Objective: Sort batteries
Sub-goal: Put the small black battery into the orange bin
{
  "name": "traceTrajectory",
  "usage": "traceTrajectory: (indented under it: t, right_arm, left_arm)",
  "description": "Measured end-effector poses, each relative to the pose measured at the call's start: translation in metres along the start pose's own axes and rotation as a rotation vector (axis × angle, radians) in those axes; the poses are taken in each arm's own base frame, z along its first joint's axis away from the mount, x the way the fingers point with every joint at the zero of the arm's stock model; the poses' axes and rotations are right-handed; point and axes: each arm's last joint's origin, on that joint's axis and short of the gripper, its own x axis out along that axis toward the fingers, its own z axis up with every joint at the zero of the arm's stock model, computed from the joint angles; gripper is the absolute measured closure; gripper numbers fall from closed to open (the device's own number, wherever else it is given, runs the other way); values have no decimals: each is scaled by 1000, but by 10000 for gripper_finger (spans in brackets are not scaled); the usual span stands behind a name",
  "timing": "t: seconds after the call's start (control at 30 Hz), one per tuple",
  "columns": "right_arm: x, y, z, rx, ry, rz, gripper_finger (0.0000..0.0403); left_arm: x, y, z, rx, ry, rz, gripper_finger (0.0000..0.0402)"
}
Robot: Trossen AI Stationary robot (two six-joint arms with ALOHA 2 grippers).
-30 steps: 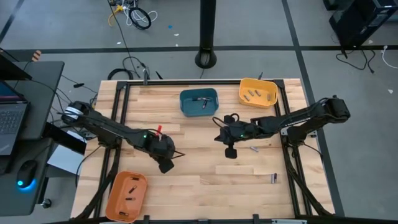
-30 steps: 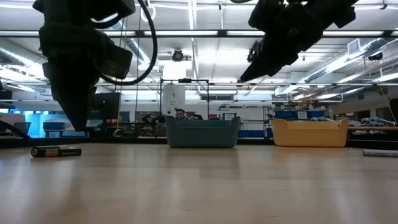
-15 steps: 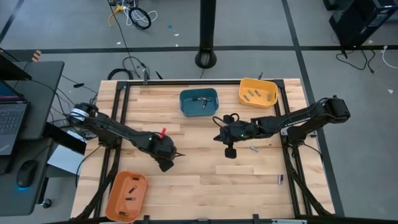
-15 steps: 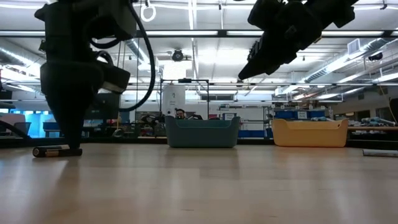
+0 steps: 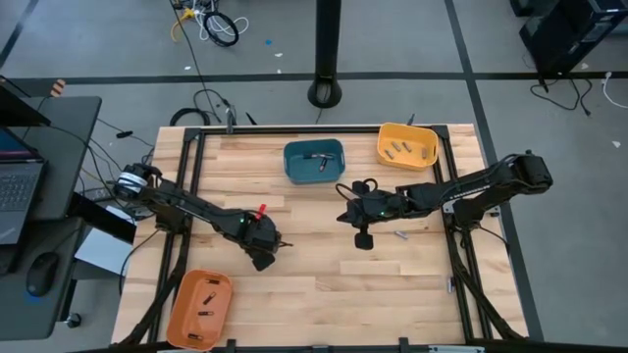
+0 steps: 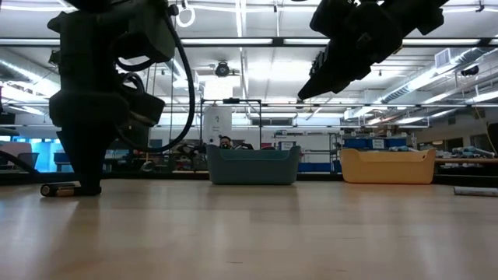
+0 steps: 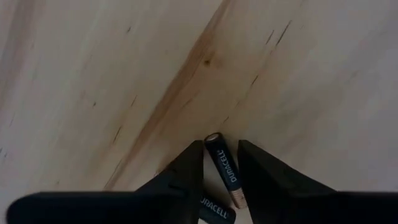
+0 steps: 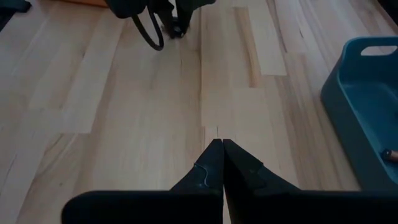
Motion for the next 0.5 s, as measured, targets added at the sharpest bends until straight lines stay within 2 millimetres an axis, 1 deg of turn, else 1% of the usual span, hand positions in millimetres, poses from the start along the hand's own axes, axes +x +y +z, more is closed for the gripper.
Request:
traceTrajectory:
  t: [0.3, 0.5]
  right_arm:
    - [0, 0, 0, -8, 1, 0, 394]
    - [0, 0, 0, -9, 4, 0, 394]
  left_arm:
    - [-3, -4, 3, 146, 1, -19, 367]
    - [-7, -9, 7, 252, -22, -40, 373]
